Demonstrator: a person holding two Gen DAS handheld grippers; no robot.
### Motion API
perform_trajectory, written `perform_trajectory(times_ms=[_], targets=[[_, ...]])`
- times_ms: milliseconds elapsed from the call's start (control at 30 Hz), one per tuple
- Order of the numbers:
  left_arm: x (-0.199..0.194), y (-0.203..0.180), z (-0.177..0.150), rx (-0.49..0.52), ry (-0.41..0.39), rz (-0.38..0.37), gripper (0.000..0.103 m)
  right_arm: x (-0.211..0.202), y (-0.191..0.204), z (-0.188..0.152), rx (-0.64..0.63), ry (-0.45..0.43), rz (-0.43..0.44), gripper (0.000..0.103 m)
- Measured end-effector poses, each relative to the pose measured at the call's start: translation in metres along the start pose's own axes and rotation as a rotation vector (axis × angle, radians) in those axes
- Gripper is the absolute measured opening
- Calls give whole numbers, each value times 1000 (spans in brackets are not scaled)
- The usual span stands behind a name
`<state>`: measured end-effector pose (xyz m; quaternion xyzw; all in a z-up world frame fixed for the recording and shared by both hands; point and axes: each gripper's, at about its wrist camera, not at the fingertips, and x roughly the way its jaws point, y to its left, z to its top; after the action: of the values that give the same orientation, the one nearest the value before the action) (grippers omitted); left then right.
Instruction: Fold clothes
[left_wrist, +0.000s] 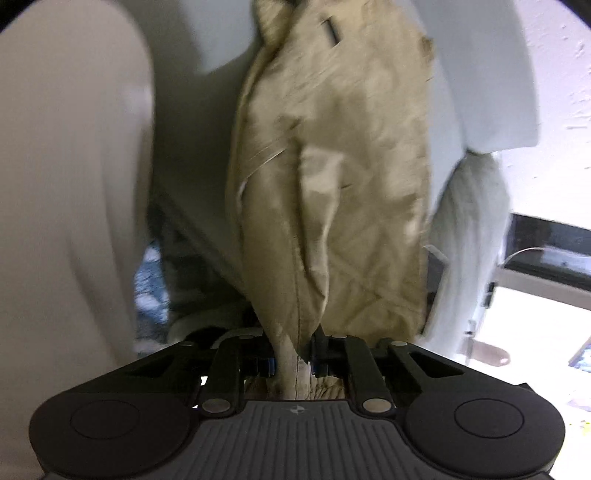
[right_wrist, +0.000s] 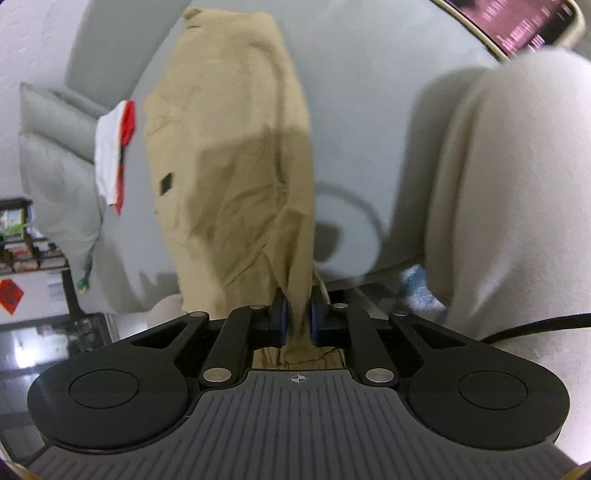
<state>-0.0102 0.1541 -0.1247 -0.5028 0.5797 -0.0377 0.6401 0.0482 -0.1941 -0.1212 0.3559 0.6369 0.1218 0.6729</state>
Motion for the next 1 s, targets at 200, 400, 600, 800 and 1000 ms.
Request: perform_trajectory(times_ms=[200,400,600,800,1000], targets=[[-19,-24,22,-13,-27,-47,14,-20,24,20,-20,-12,68,13],[-19,-72,72,72,-52,-42,62,-21,59,54,-19,-66,97,17],[-50,-121,107,251,-171,26,90,-6,102,128,1,-246,140,56],[-77,-100,73,477,-287,47,92,-44,92,107,-160,-360,112,64],[-86,-63,41,543,-261,19,78,-45,50,88,-262,-371,-43,52]])
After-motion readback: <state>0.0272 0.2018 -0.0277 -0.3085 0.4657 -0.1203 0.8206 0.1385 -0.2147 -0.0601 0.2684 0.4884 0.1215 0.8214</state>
